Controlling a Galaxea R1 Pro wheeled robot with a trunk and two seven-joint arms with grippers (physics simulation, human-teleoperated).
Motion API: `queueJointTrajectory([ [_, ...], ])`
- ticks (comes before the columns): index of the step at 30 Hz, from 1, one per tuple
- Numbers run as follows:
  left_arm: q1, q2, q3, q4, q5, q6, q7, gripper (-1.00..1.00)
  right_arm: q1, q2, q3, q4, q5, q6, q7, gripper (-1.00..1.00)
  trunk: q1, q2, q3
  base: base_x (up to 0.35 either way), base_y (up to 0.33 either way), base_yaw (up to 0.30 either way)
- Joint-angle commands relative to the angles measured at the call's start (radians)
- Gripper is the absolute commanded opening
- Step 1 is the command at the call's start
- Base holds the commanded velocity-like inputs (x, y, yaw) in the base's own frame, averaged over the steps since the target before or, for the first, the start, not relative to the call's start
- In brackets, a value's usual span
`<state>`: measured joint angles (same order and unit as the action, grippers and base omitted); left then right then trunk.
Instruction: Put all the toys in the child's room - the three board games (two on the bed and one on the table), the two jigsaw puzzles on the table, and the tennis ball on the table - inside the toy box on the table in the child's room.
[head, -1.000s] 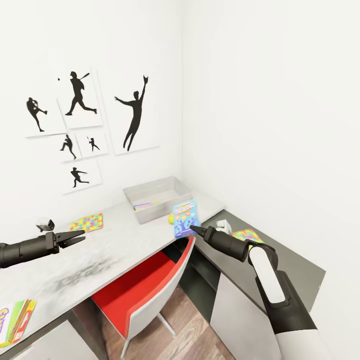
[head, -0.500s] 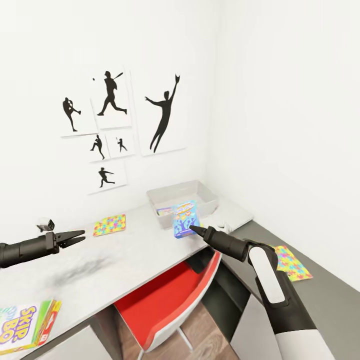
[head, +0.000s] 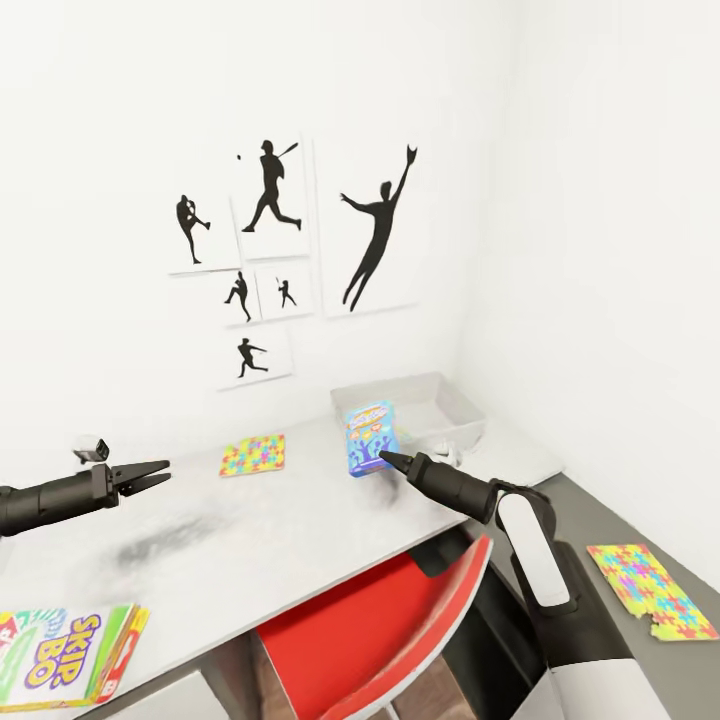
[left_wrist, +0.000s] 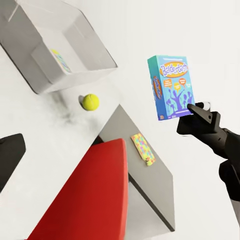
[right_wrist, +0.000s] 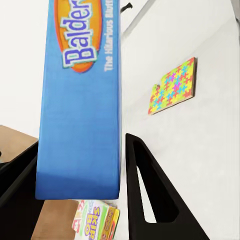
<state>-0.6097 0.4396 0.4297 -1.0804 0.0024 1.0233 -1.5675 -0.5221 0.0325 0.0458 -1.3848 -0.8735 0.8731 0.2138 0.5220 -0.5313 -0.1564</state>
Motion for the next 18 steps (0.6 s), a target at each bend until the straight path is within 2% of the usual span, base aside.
queueJointTrajectory([
  [1,-0.001,0.0,0.0,0.0,0.0,0.011,-0.003,1.0,-0.001,0.0,-0.001,0.0,0.001,0.004,0.007,-1.0,0.001,-0.002,-0.002,0.219,-0.03,0.208],
  [5,-0.001,0.0,0.0,0.0,-0.001,0.011,-0.003,1.0,-0.001,-0.001,-0.002,0.0,0.001,0.004,0.008,-1.0,0.001,-0.002,-0.002,0.229,-0.014,0.127],
  [12,-0.001,0.0,0.0,0.0,-0.001,0.011,-0.003,1.0,-0.001,-0.004,-0.002,0.0,0.001,0.004,0.01,-1.0,0.001,-0.002,-0.002,0.238,-0.004,0.02],
  [18,-0.001,-0.001,0.0,0.0,-0.001,0.011,-0.003,1.0,-0.001,-0.005,-0.002,0.0,0.001,0.004,0.012,-1.0,0.001,-0.002,-0.002,0.24,-0.12,0.001],
])
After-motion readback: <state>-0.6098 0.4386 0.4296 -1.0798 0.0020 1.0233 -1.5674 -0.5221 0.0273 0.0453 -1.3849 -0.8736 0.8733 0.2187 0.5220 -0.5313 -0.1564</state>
